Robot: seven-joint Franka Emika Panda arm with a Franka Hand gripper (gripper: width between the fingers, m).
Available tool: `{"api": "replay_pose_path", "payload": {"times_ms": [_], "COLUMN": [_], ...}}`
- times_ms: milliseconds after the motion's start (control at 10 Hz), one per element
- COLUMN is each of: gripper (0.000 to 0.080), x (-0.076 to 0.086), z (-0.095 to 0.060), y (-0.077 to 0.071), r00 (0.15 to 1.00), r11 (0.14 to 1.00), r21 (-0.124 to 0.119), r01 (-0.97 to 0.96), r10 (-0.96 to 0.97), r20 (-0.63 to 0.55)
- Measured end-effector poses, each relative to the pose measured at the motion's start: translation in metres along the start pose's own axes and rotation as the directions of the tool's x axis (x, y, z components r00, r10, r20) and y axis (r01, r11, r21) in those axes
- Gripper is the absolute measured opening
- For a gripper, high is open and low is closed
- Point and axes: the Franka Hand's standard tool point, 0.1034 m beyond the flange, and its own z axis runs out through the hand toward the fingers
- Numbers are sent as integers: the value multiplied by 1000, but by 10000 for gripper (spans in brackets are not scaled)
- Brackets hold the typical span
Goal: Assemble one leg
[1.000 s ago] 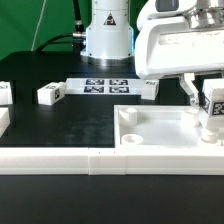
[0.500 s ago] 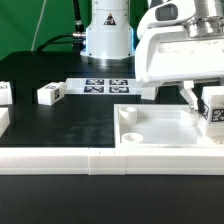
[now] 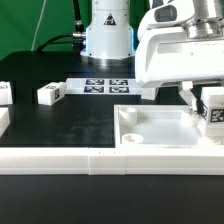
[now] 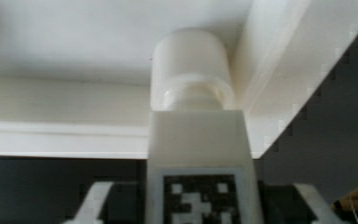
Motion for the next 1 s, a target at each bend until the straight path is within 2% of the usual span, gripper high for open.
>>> {"api": "replay_pose_path", "payload": {"times_ms": [100,200,300,400,800,1000], "gripper": [467,596,596,638,649,649], "x": [0,0,0,0,0,14], "z": [0,0,0,0,-1,-14], "y": [0,0,0,0,0,0], "r00": [1000,1000,1000,1000,1000,1000], "r11": [1000,1000,1000,1000,1000,1000], "r21": [0,0,0,0,1,11], "r01": [0,0,0,0,-1,-5], "r10": [0,0,0,0,1,4], "r20": [0,0,0,1,7,25]}}
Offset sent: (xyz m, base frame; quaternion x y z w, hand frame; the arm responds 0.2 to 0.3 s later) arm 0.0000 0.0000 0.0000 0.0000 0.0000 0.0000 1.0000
